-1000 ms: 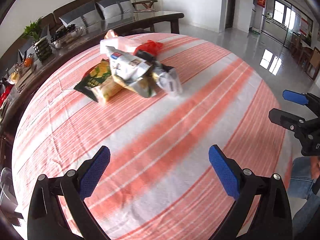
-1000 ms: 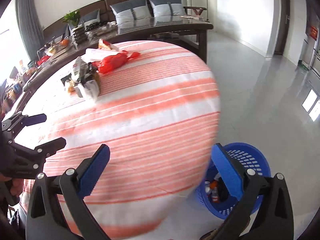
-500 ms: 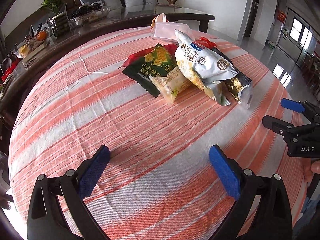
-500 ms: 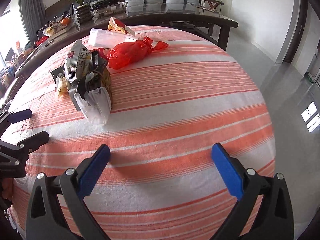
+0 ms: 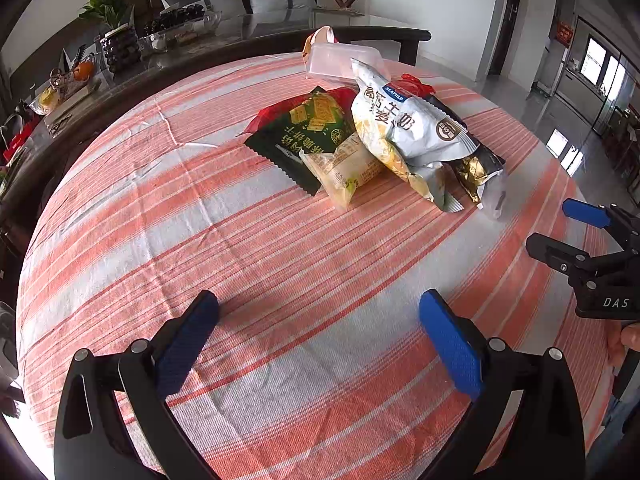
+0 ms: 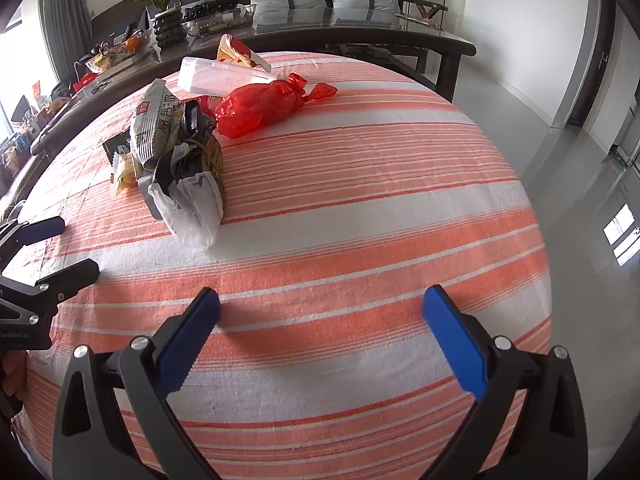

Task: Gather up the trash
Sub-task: 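Return both tools over the table toward the remaining trash, then grasp the white snack bag with the left tool while the right tool grasps the gold-wrapped item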

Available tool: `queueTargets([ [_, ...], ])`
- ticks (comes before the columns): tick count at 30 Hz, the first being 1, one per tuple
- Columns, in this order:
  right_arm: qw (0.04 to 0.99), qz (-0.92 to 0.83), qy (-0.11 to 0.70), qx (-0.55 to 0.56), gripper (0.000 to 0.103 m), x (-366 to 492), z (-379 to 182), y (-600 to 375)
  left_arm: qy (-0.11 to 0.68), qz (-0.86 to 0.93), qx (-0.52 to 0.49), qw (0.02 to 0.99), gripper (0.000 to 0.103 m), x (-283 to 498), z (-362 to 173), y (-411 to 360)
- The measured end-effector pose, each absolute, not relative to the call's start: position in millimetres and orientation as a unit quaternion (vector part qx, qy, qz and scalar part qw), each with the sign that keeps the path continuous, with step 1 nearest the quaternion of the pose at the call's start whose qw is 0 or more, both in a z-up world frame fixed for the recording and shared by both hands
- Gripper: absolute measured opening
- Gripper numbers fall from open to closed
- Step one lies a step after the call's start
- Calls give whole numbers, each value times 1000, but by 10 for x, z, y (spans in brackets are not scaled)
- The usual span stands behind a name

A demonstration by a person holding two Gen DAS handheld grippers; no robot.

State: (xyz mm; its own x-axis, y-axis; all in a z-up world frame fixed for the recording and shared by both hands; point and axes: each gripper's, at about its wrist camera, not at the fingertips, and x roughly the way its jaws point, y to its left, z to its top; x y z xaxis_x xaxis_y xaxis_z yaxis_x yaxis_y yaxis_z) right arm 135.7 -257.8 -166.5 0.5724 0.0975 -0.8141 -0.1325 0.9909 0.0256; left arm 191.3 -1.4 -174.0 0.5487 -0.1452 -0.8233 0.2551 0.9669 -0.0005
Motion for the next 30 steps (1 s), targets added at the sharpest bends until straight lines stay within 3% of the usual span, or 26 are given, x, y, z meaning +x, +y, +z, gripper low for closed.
queueTargets([
  [26, 887, 66, 457, -19, 99, 1357, -1663, -2572, 461, -112, 53, 879, 99, 1971, -1745, 28],
  [30, 888, 180, 423, 10, 98, 1294, -1512, -2500, 461, -112, 52, 879, 99, 1972, -1743, 26],
])
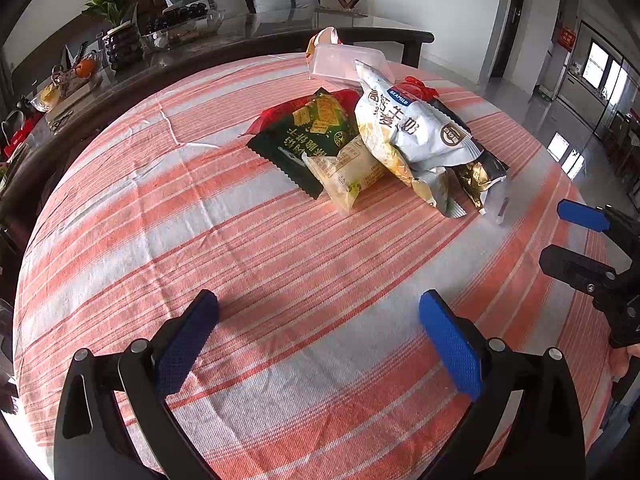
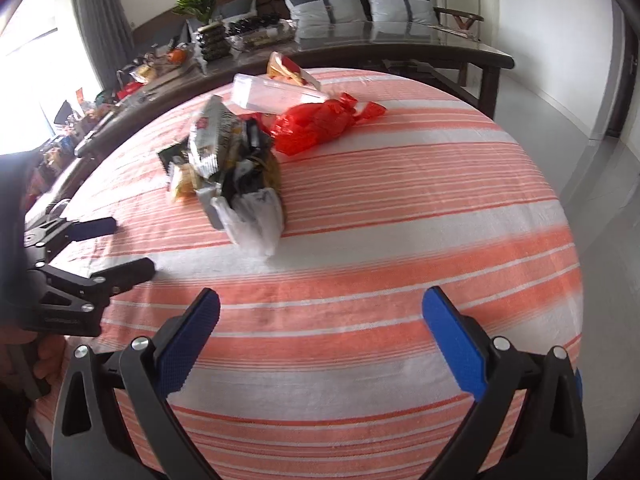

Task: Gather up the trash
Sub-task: 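Grasp the white snack bag with the left tool while the right tool grasps the gold-wrapped item, then lift the white snack bag with the left tool while the right tool regrasps the gold item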

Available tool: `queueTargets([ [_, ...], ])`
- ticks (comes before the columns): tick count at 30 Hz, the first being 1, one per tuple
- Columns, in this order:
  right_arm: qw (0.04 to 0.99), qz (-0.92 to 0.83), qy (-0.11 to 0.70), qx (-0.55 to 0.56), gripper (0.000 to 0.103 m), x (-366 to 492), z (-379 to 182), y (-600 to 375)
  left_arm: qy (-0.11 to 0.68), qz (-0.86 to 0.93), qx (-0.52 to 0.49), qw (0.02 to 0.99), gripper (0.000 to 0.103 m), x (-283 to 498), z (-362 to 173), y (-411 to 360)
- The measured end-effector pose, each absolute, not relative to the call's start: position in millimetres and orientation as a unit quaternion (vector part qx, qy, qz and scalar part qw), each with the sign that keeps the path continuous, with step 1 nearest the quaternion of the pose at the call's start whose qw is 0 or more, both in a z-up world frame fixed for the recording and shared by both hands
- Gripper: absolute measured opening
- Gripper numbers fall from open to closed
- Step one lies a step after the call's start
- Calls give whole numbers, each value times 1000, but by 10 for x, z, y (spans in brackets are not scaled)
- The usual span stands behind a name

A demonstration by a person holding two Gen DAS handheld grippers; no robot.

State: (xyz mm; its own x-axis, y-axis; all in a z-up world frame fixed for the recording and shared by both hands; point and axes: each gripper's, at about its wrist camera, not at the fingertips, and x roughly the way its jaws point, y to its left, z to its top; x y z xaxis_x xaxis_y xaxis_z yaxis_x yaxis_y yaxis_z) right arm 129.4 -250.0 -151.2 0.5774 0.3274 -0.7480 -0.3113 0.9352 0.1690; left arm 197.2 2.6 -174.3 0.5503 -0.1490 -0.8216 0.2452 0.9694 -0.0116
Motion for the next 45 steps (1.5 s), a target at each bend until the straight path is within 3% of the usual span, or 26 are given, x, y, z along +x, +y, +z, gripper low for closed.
queueTargets([
  [6, 878, 219, 422, -61, 94, 1691, -1402, -2060, 461, -112, 52, 879, 99, 1972, -1742, 28],
  [7, 874, 225, 427, -58, 85, 1759, -1425, -2023, 461, -113, 52, 879, 99, 1971, -1741, 27],
  [8, 870, 231, 432, -52, 66, 1812, -1444, -1996, 460, -113, 51, 879, 99, 1966, -1741, 23],
  [10, 867, 228, 441, -46, 39, 1849, -1471, -2004, 460, -114, 49, 879, 99, 1963, -1741, 24],
  [11, 870, 218, 440, -40, 35, 1814, -1459, -2046, 459, -116, 45, 880, 99, 1959, -1734, 33],
  [19, 896, 131, 424, -7, 35, 1266, -1451, -2572, 395, -160, -7, 905, 98, 2036, -1274, -206],
  [23, 898, 122, 423, 6, 37, 1200, -1505, -2620, 420, -132, 16, 898, 98, 2456, -1270, -590],
  [24, 898, 120, 423, 10, 37, 1182, -1495, -2631, 424, -118, 24, 897, 93, 2543, -1305, -650],
  [26, 899, 120, 420, 14, 37, 1141, -1478, -2671, 436, -104, 33, 893, 65, 2672, -1374, -714],
  [27, 899, 121, 421, 14, 37, 1123, -1472, -2673, 445, -109, 28, 889, 39, 2710, -1405, -720],
  [31, 899, 128, 419, 20, 36, 1008, -1445, -2734, 442, -146, 5, 885, 27, 2490, -1330, -569],
  [35, 893, 156, 419, 60, 36, 863, -1375, -2789, 466, -247, -25, 849, 27, 1958, -1268, -340],
  [38, 884, 182, 422, 84, 36, 781, -1379, -2760, 485, -260, -36, 834, 35, 1726, -1417, -133],
  [39, 884, 176, 425, 80, 37, 771, -1405, -2750, 486, -249, -40, 837, 46, 1700, -1479, -54],
  [40, 887, 163, 426, 74, 47, 758, -1433, -2749, 486, -233, -44, 841, 60, 1687, -1533, 32],
  [41, 889, 149, 428, 70, 57, 738, -1460, -2757, 484, -219, -52, 845, 66, 1668, -1575, 123],
  [42, 889, 140, 430, 72, 58, 711, -1480, -2770, 481, -211, -65, 849, 76, 1649, -1600, 212],
  [45, 890, 139, 429, 71, 67, 606, -1496, -2776, 470, -182, -74, 861, 86, 1572, -1605, 367],
])
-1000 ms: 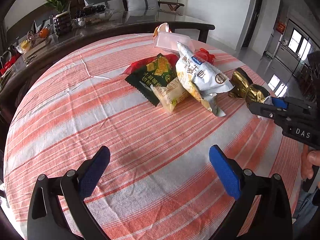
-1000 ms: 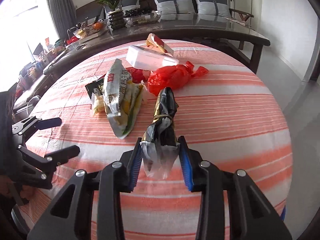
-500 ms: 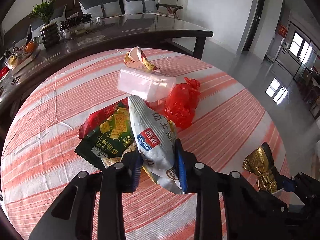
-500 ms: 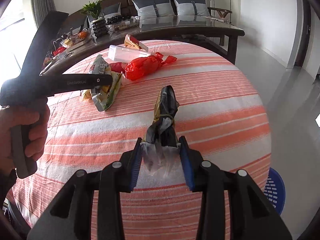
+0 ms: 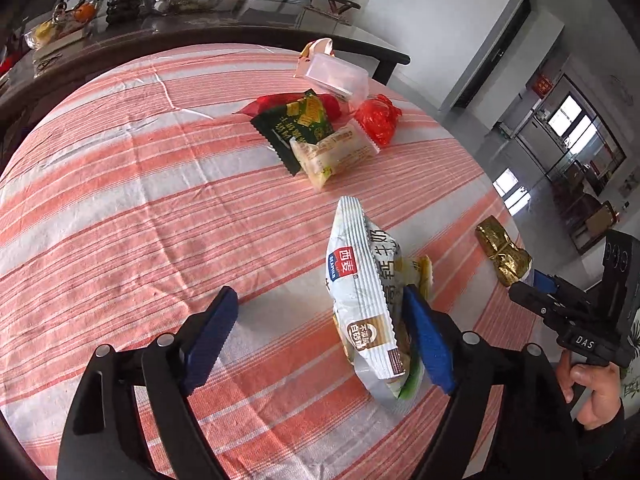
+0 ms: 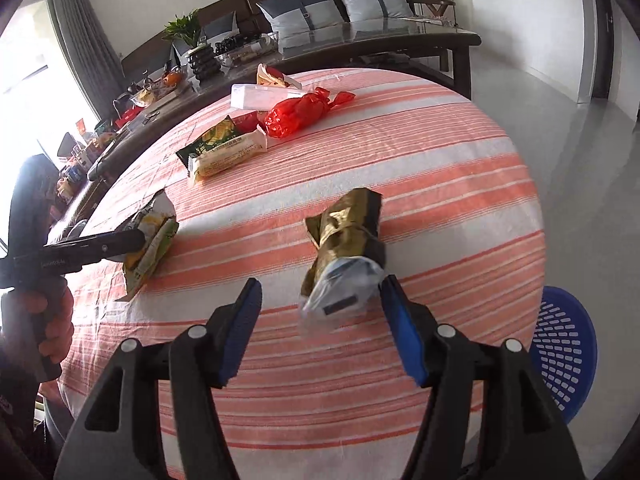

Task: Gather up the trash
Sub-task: 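Lift the white snack bag with the left tool while the right tool regrasps the gold item, then carry snack bag and gold item to the blue basket and open both tools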

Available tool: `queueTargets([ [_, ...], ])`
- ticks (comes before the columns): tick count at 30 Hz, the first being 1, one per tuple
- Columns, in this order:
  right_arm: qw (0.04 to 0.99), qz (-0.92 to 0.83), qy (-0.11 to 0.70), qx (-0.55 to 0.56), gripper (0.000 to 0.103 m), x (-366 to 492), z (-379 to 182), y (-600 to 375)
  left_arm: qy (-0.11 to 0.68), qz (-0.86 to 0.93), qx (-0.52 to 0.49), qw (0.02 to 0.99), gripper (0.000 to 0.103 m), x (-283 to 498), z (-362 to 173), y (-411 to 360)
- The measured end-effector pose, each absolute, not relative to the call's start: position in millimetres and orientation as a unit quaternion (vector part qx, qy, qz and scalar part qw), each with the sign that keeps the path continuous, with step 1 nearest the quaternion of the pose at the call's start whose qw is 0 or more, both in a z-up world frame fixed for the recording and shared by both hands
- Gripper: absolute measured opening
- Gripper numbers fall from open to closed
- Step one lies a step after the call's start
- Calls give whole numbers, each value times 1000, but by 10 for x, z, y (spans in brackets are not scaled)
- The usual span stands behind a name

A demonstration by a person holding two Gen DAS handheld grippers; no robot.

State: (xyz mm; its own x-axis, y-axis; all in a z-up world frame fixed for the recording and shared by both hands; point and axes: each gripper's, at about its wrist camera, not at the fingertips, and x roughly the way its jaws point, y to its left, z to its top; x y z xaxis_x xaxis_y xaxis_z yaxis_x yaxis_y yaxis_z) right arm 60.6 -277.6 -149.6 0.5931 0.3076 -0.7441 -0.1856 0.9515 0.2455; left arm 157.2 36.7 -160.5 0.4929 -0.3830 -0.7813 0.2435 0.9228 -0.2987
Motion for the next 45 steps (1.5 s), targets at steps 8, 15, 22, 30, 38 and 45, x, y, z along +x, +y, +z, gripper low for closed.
queueTargets([
  [8, 897, 124, 419, 74, 79, 484, -1486, -2864, 457, -193, -46, 867, 98, 1315, -1517, 336],
  [15, 898, 115, 419, 72, 80, 448, -1372, -3029, 464, -244, 7, 852, 98, 1321, -1621, -91],
  [22, 900, 105, 417, 75, 80, 362, -1406, -3149, 457, -236, -11, 857, 98, 1403, -1668, -117],
  [30, 867, 157, 470, 49, 80, 691, -1298, -3030, 463, -237, -13, 854, 91, 1479, -1609, -71],
  [38, 838, 150, 524, -12, 51, 1231, -1480, -2707, 477, -218, 35, 851, 44, 1586, -1595, -276],
  [45, 860, 155, 485, 38, 42, 1010, -1277, -3005, 464, -257, -3, 848, 25, 1534, -1345, -439],
])
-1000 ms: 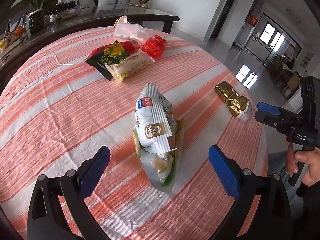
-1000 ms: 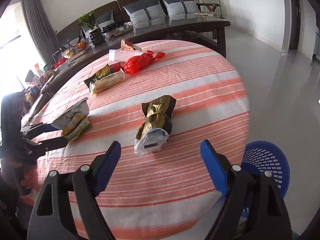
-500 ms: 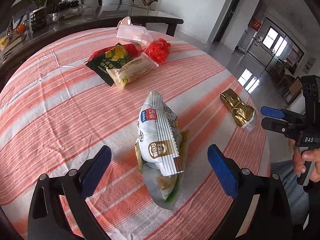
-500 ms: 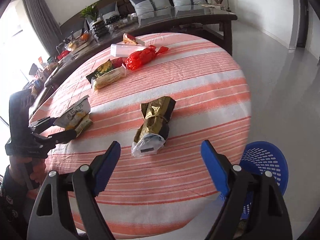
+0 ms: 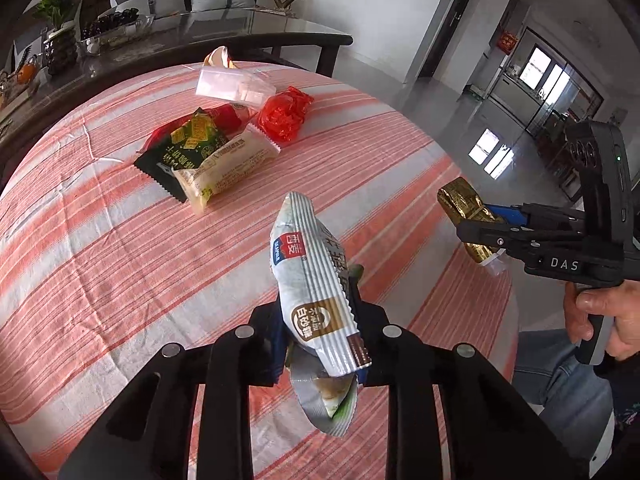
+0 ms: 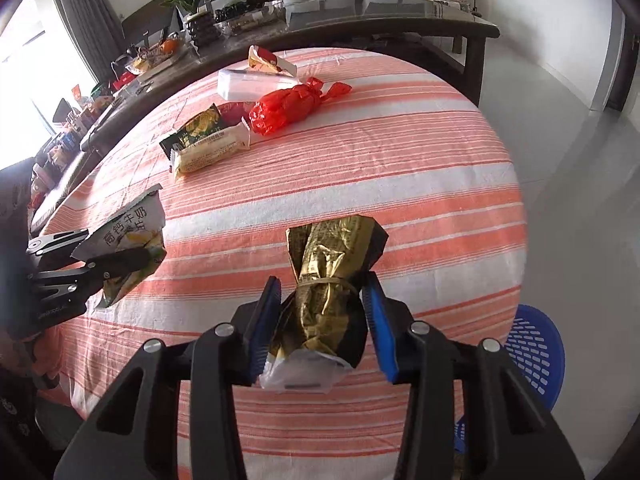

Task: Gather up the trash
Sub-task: 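Carry snack bag and gold item to the blue basket and open both tools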

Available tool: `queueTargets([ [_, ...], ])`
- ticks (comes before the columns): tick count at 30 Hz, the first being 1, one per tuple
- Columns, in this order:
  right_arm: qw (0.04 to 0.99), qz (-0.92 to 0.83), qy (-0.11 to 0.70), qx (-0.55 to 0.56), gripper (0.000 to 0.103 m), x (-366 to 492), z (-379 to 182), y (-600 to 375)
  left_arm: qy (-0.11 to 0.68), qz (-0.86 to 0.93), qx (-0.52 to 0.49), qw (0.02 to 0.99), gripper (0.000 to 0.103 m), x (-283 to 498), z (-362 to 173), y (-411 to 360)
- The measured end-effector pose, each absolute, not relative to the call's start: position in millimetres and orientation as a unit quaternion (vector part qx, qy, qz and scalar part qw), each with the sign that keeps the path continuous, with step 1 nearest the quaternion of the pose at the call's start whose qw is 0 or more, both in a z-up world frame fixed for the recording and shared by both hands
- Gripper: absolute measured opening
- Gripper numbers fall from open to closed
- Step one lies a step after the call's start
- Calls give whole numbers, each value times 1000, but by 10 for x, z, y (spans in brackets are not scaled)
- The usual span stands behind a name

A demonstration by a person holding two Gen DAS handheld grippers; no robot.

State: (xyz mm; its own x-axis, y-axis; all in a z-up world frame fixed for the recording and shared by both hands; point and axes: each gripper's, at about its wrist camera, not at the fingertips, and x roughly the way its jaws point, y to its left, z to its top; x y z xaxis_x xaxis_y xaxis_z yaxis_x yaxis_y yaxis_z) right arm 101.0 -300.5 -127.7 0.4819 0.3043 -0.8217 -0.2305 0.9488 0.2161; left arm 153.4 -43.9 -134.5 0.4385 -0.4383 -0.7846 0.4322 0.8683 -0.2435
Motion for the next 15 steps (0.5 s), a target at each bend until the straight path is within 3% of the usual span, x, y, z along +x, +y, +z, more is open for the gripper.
queueTargets([
  [7, 882, 90, 457, 76, 42, 733, -1049, -3982, 444, -342, 7, 828, 25, 1509, -1072, -1442],
  [15, 872, -4, 477, 110, 42, 506, -1384, -5091, 457, -413, 49, 786, 25, 1372, -1281, -2844],
])
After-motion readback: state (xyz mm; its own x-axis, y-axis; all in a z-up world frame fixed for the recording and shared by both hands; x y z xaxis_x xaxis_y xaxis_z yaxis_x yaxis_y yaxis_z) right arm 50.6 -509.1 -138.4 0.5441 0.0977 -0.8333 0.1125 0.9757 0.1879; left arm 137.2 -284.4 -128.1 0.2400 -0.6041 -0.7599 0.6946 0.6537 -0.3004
